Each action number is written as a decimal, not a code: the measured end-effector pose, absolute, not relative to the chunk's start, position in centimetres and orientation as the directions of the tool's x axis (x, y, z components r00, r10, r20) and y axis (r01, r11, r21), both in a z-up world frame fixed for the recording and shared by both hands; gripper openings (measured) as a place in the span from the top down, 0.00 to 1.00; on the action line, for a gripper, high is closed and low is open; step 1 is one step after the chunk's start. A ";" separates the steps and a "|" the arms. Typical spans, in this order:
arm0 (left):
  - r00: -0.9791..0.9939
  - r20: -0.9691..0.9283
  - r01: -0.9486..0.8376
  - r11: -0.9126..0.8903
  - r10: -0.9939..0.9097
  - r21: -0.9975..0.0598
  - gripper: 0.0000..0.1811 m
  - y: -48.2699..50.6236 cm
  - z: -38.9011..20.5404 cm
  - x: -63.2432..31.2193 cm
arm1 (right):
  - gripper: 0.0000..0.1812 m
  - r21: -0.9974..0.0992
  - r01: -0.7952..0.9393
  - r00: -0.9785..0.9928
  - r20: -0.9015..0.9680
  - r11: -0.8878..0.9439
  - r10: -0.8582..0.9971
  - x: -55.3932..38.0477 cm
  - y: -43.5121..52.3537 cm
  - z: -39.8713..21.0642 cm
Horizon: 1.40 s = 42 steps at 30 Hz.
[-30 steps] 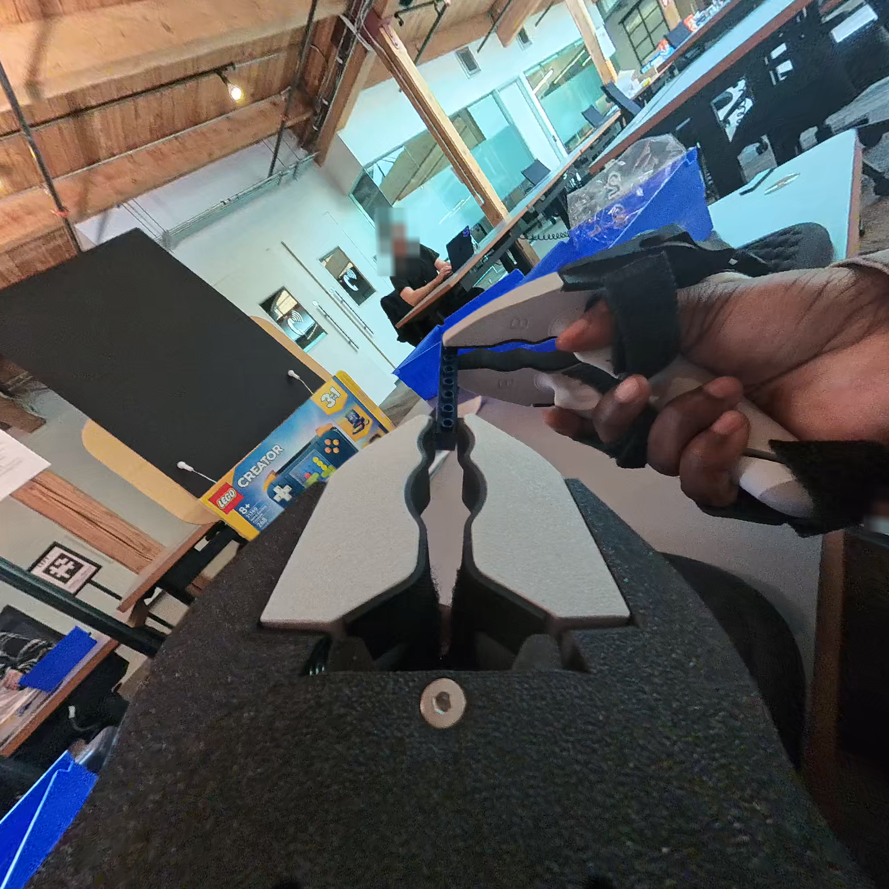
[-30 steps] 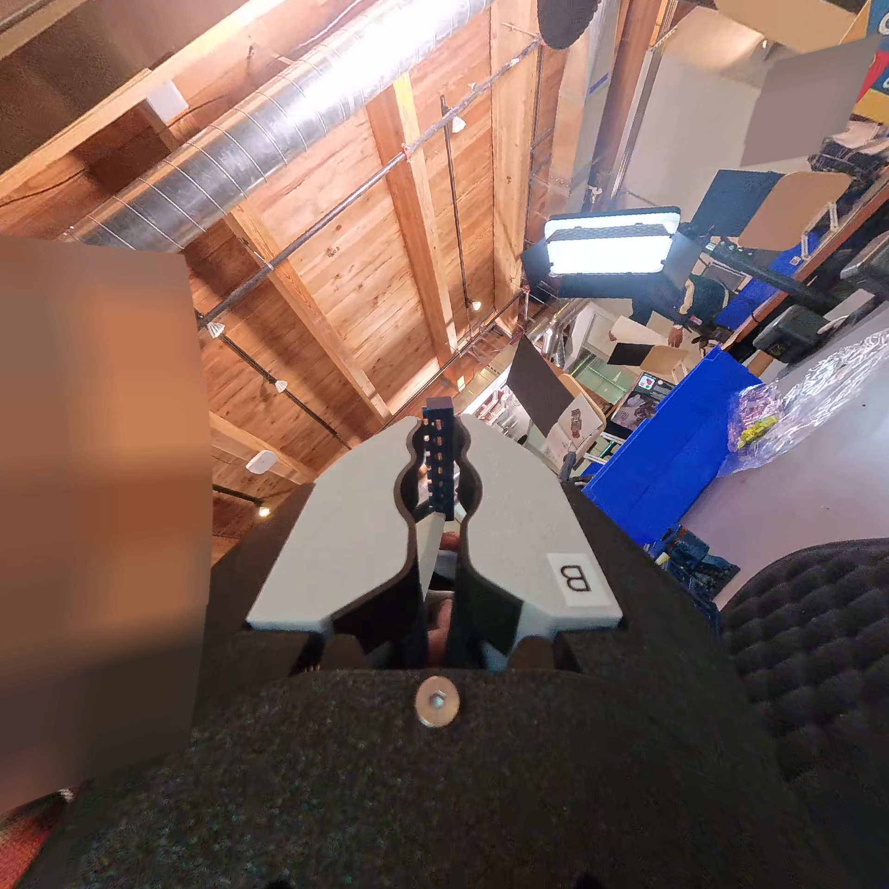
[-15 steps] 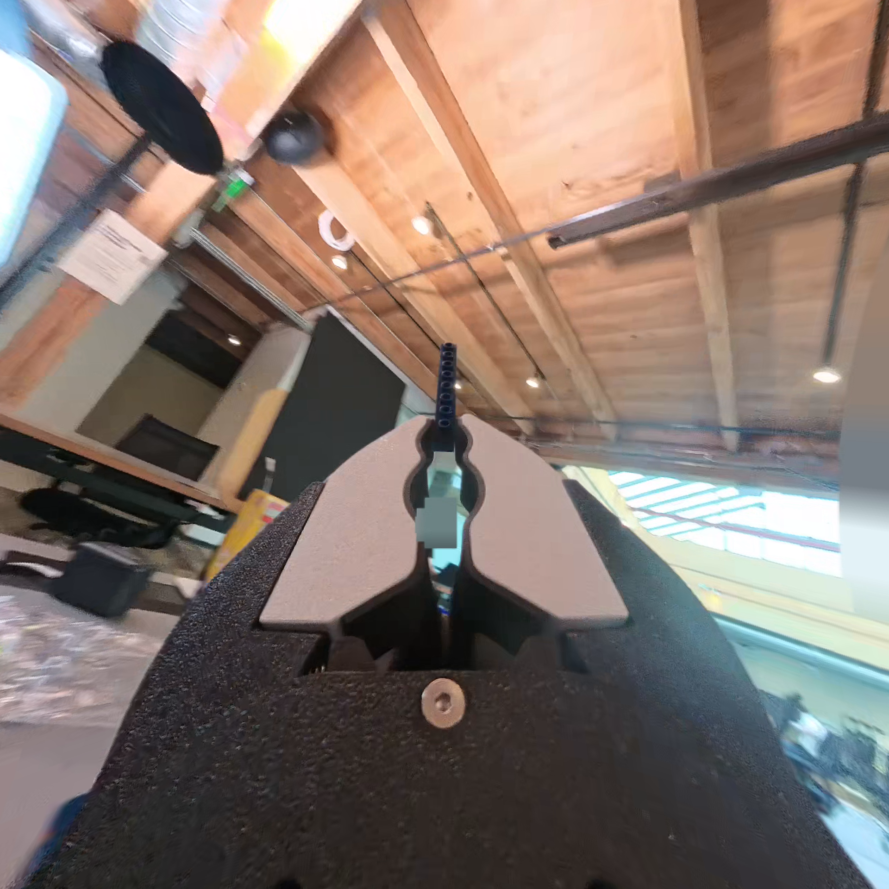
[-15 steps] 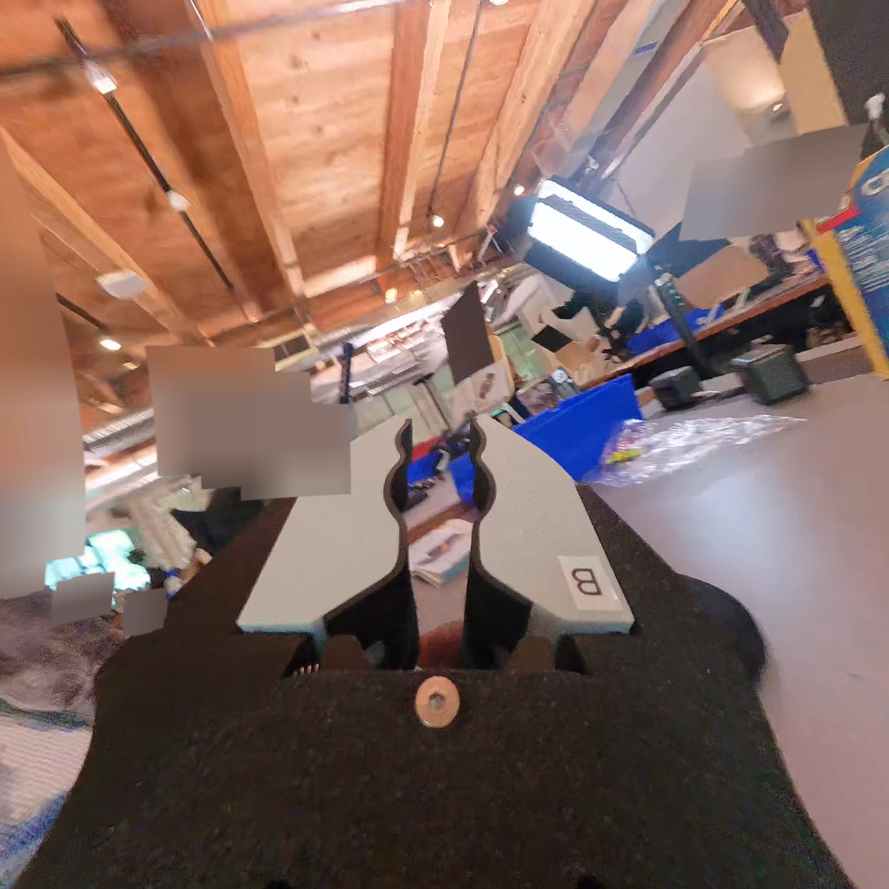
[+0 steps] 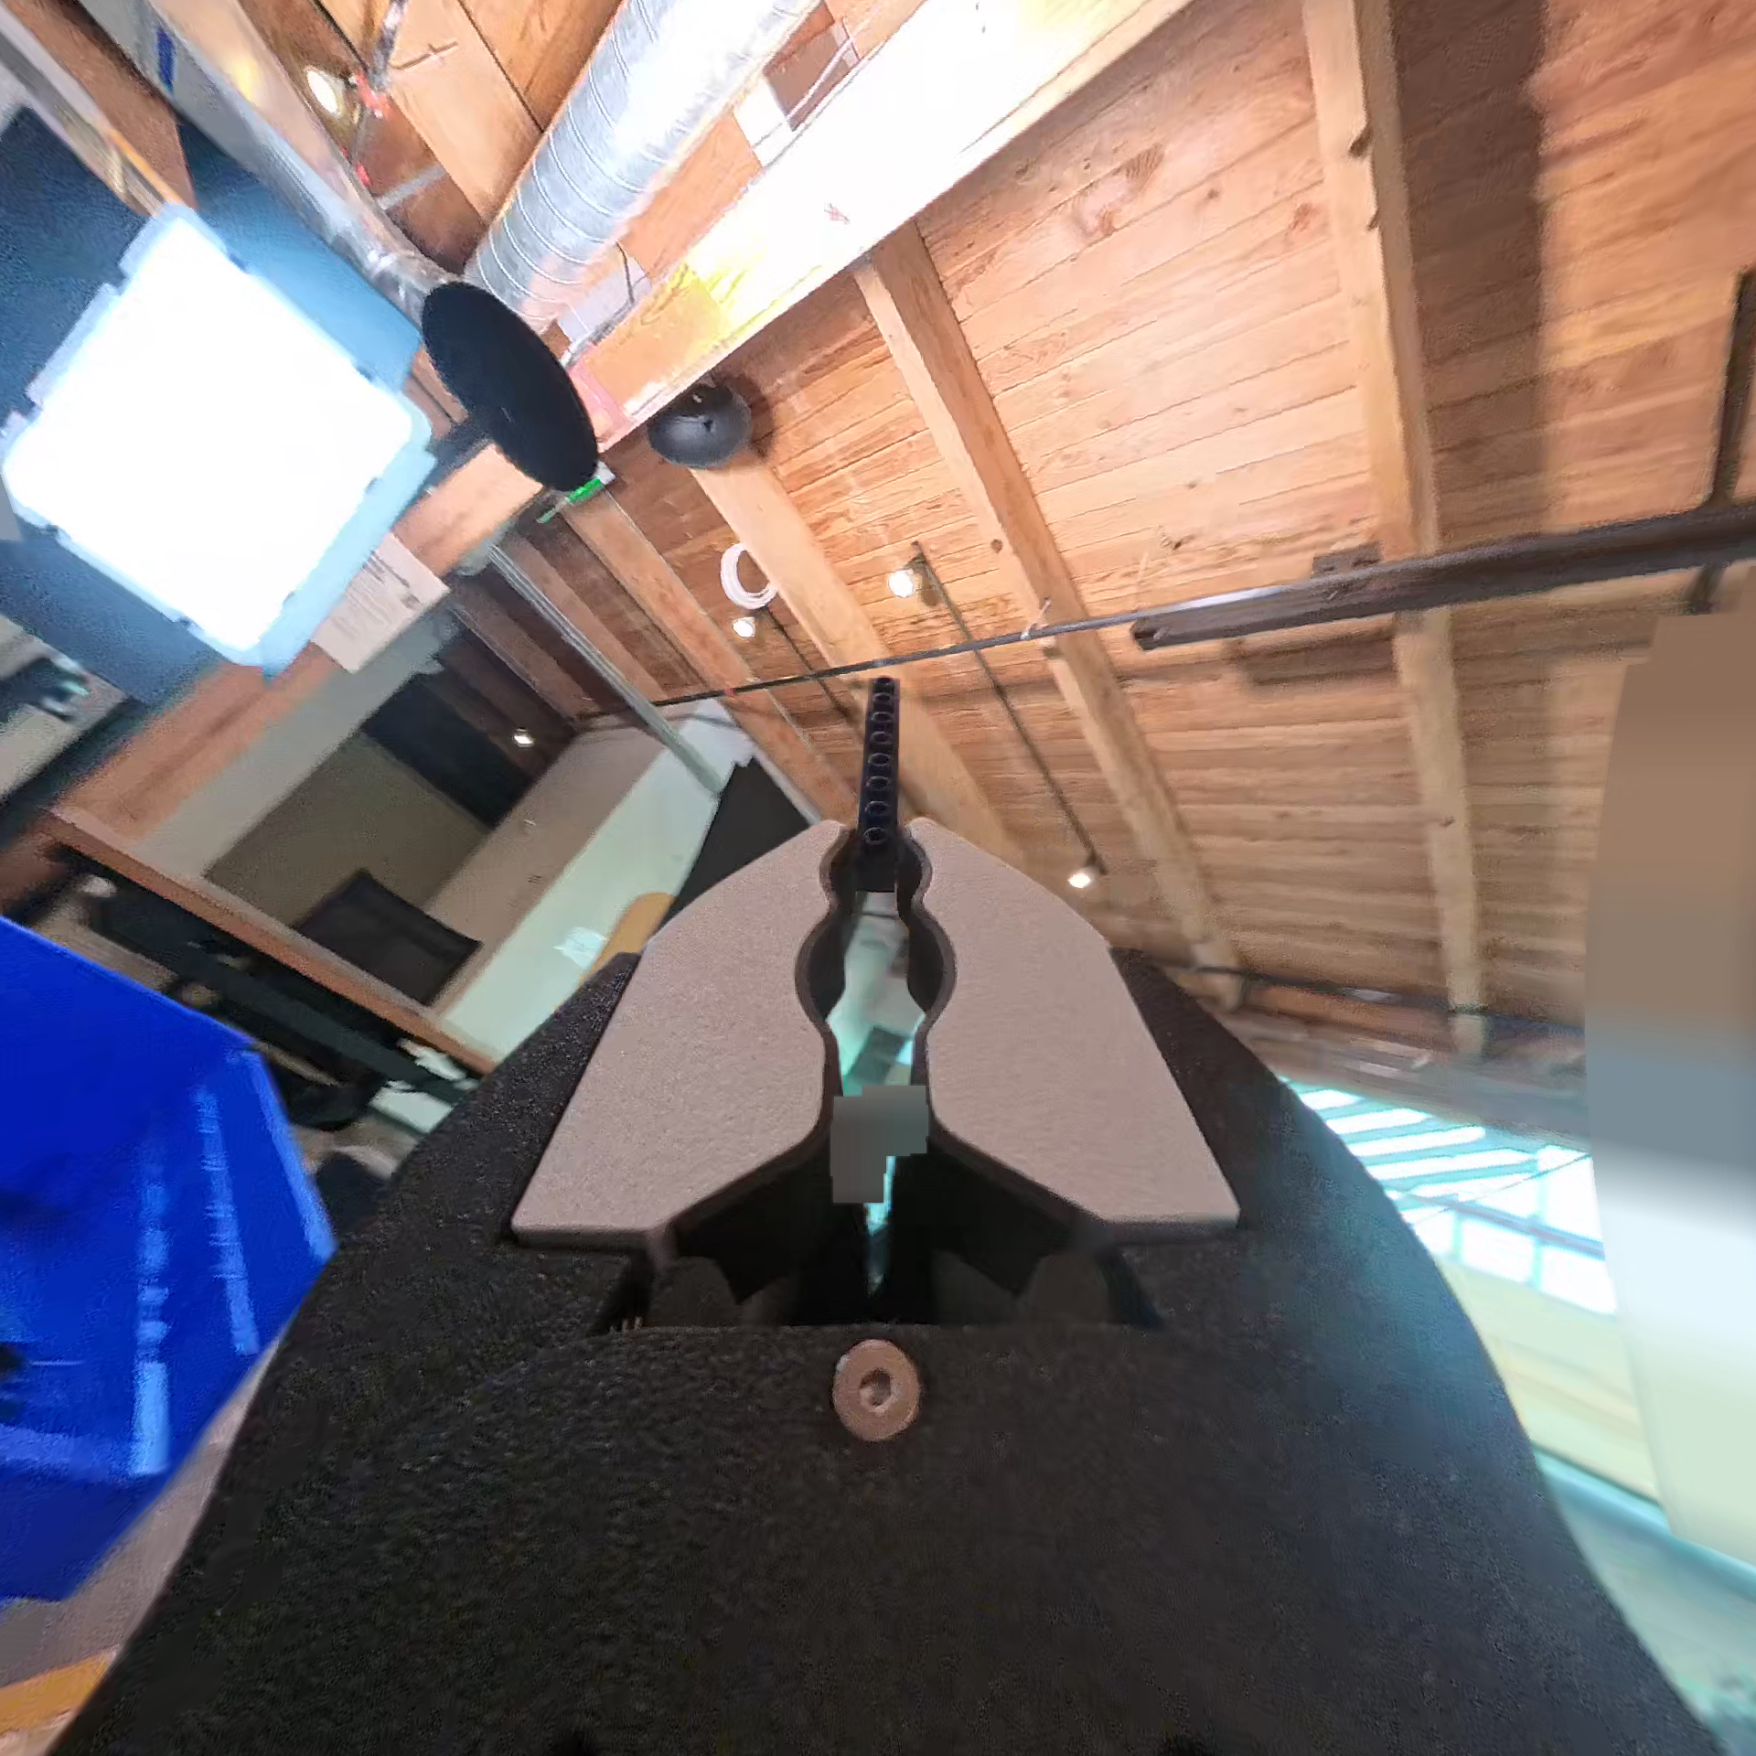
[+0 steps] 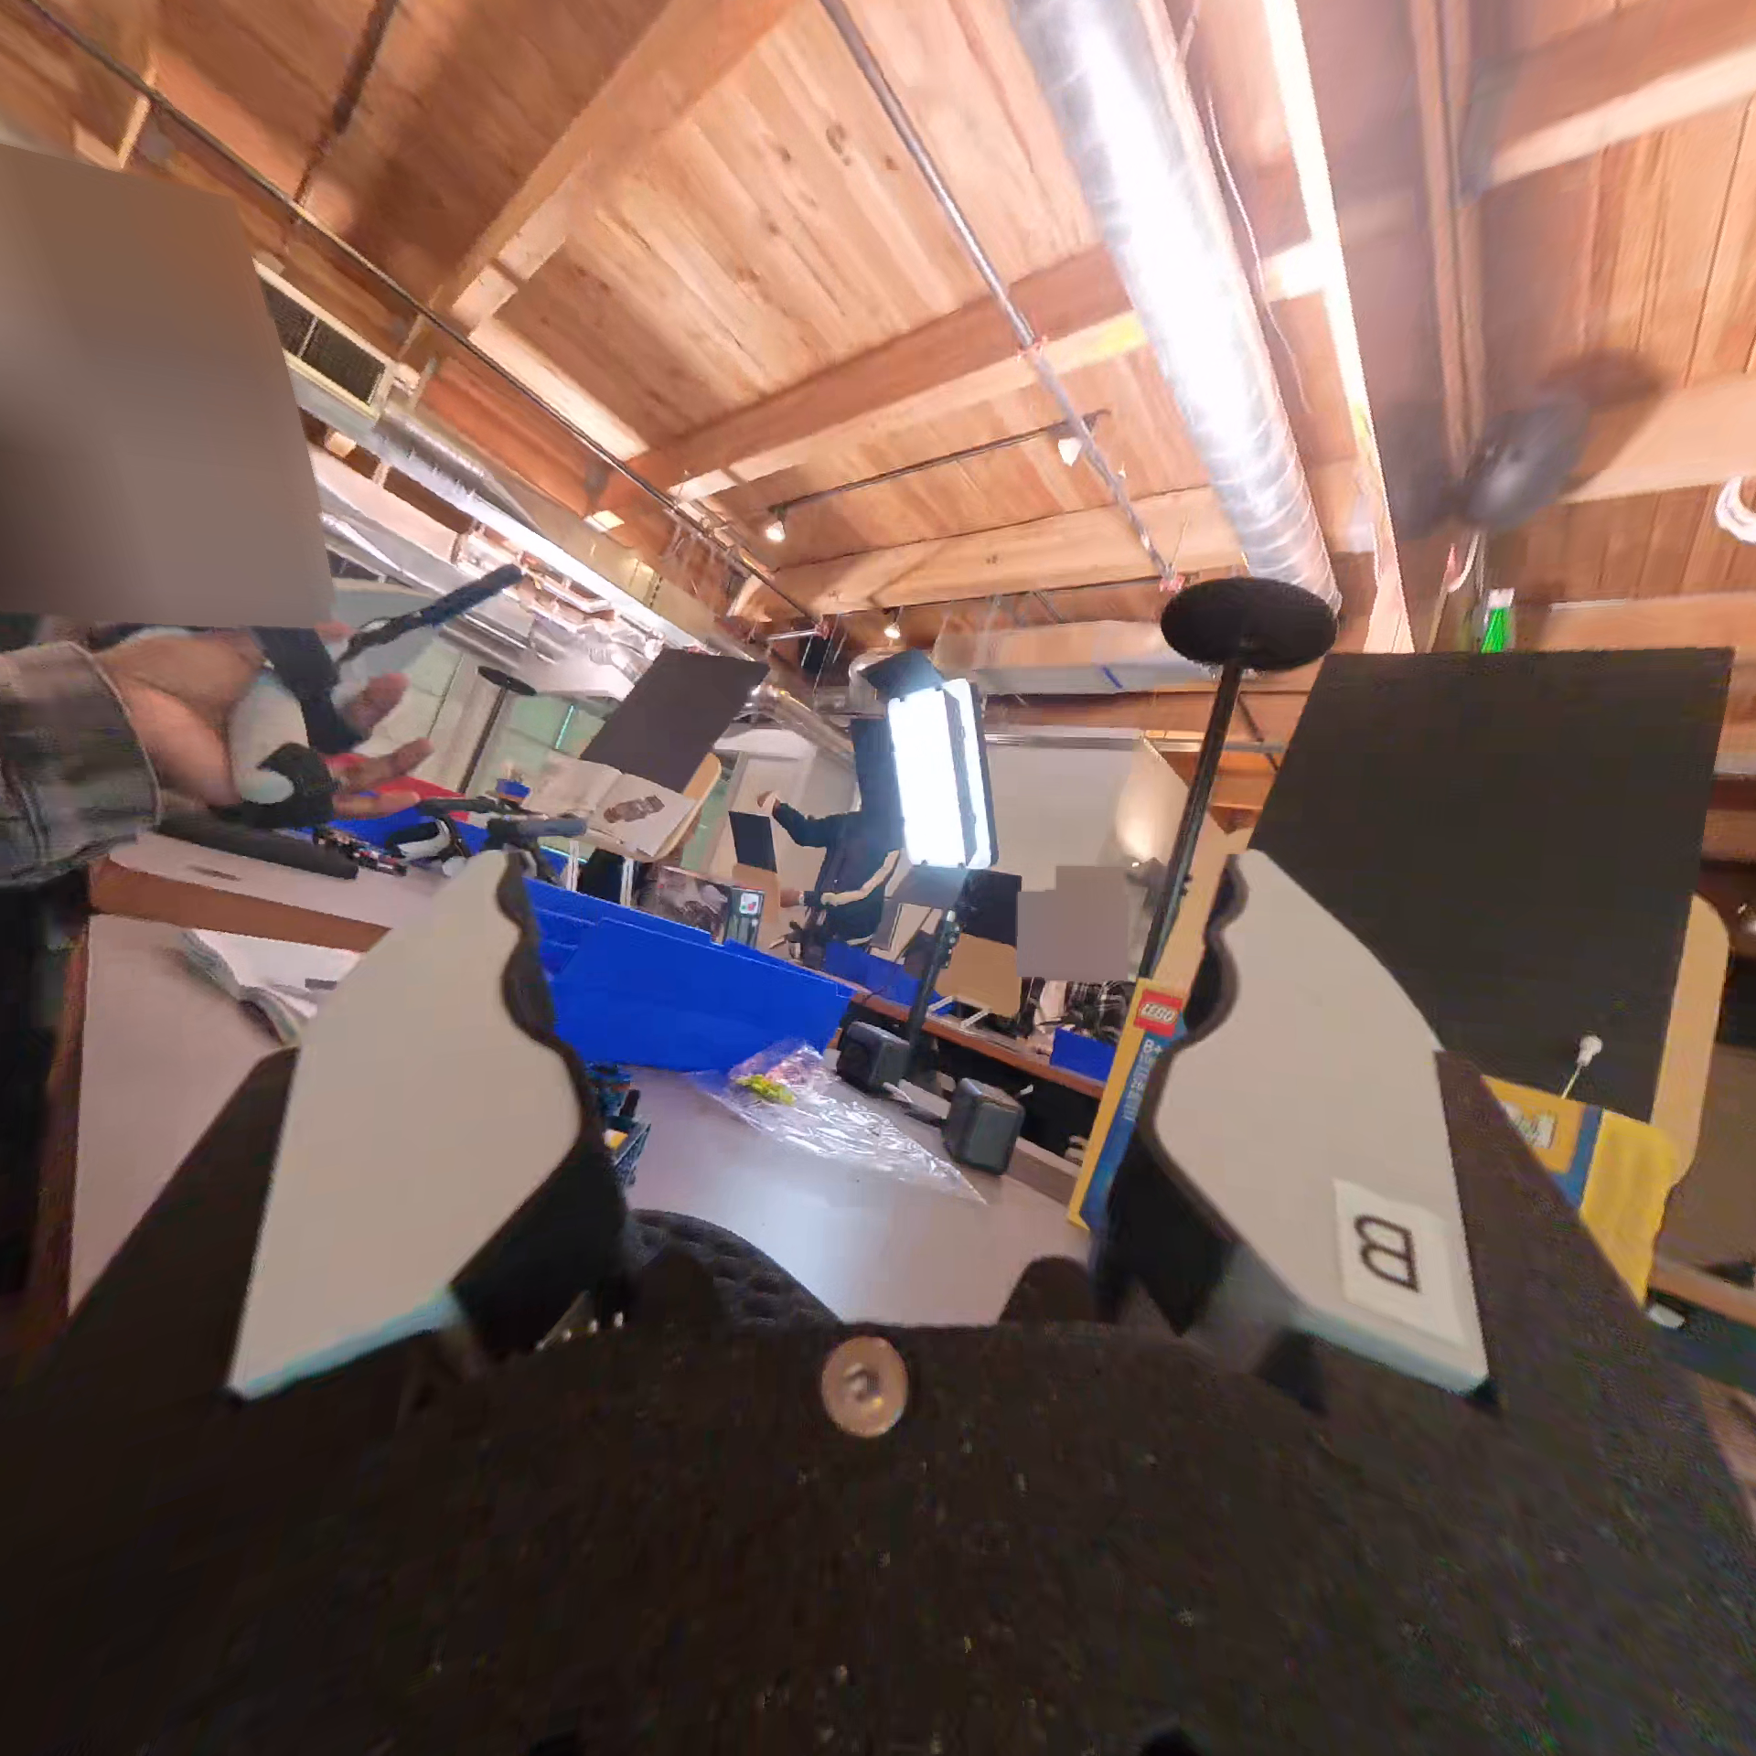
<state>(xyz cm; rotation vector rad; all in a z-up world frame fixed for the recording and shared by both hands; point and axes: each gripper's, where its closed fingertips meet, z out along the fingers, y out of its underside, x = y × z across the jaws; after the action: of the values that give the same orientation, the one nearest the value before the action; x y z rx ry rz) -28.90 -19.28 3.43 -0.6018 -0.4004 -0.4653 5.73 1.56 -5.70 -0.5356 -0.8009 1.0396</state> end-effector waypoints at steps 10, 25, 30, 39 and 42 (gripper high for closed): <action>0.847 -0.021 0.004 -0.046 0.531 -0.999 0.96 -13.7 -4.6 -39.6 | 0.26 -0.718 -0.546 0.259 0.346 0.432 0.902 5.0 1.0 -6.1; 0.877 -0.083 0.082 -0.318 0.473 -0.944 0.19 -6.3 -10.9 -42.2 | 0.27 -0.729 -0.548 0.279 0.305 0.412 0.911 4.8 2.2 -6.0; 0.987 -0.098 -0.098 -0.013 0.126 -0.995 0.19 -4.8 -5.7 -28.1 | 0.27 -0.730 -0.538 0.269 0.326 0.422 0.906 4.6 1.8 -5.9; 0.901 0.074 0.103 0.046 -0.428 -0.994 0.35 -4.4 -9.1 -9.2 | 1.00 -0.789 -0.494 0.150 0.337 0.366 0.929 5.4 1.2 -7.2; 0.940 0.056 0.003 -0.157 -0.337 -0.988 0.21 -3.0 -13.8 -7.8 | 1.00 -0.823 -0.458 0.107 0.323 0.335 0.940 4.9 1.3 -7.8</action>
<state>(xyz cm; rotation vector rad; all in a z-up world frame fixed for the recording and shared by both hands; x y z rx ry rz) -7.76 -2.99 -13.78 -1.7080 0.2547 -0.3033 4.92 1.33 -7.84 -0.6178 -0.9753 1.1313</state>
